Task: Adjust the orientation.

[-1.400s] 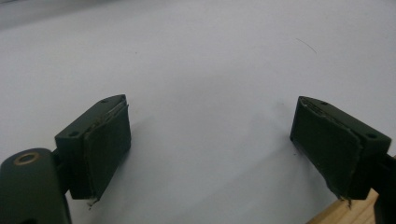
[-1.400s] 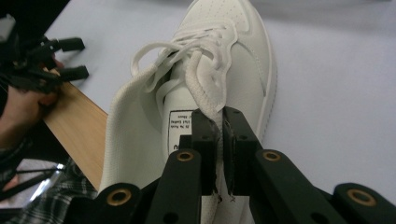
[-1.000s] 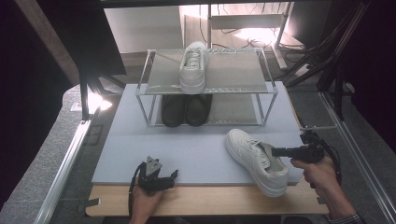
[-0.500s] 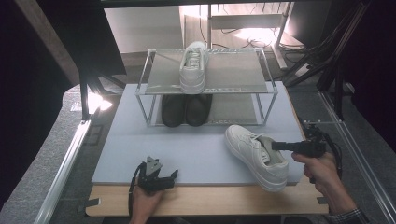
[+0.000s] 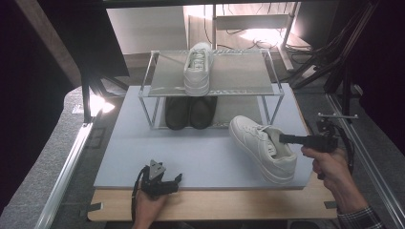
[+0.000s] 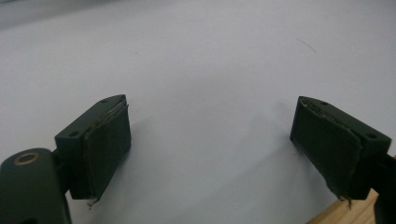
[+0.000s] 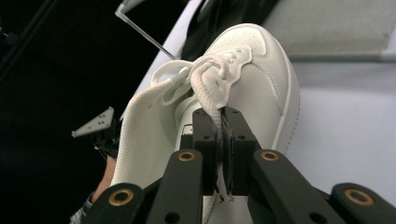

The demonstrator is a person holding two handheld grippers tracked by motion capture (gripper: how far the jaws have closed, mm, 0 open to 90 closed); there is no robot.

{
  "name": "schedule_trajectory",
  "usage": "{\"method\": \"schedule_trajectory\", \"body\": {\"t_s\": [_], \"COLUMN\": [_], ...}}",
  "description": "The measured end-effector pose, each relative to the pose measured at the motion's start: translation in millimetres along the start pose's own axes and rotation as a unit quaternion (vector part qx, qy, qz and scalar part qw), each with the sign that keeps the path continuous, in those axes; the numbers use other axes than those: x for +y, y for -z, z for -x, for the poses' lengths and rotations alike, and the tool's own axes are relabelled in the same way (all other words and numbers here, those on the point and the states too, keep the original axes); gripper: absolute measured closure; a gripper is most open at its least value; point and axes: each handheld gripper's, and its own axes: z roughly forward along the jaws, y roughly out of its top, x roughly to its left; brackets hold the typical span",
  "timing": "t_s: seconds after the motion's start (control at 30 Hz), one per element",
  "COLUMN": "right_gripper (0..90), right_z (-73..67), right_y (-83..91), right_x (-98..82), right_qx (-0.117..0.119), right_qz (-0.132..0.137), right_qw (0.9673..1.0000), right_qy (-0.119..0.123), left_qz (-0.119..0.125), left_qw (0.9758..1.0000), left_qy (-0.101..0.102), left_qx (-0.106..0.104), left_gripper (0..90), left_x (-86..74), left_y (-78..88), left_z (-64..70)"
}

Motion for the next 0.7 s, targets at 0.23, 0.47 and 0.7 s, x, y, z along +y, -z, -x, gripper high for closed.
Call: {"method": "schedule_trajectory", "body": {"t_s": [0.23,0.47,0.7], "right_gripper": [85.6,85.6,85.6], "right_z": [-11.1,-20.6,-32.4], "right_y": [3.9,9.3,15.8], "right_x": [12.8,22.4,30.6], "right_qx": [0.008,0.016,0.026], "right_qz": [0.011,0.023,0.026], "right_qw": [0.9999,0.9996,0.9993], "right_qy": [-0.001,0.001,0.004], "left_qz": [0.0,0.001,0.001], "left_qw": [1.0,1.0,1.0], "left_qy": [0.0,0.001,0.001], "left_qx": [0.0,0.0,0.0], "left_gripper": [12.0,12.0,12.0], "left_x": [0.0,0.0,0.0], "left_y": [-0.1,-0.1,-0.1], "left_z": [0.1,0.1,0.0]}}
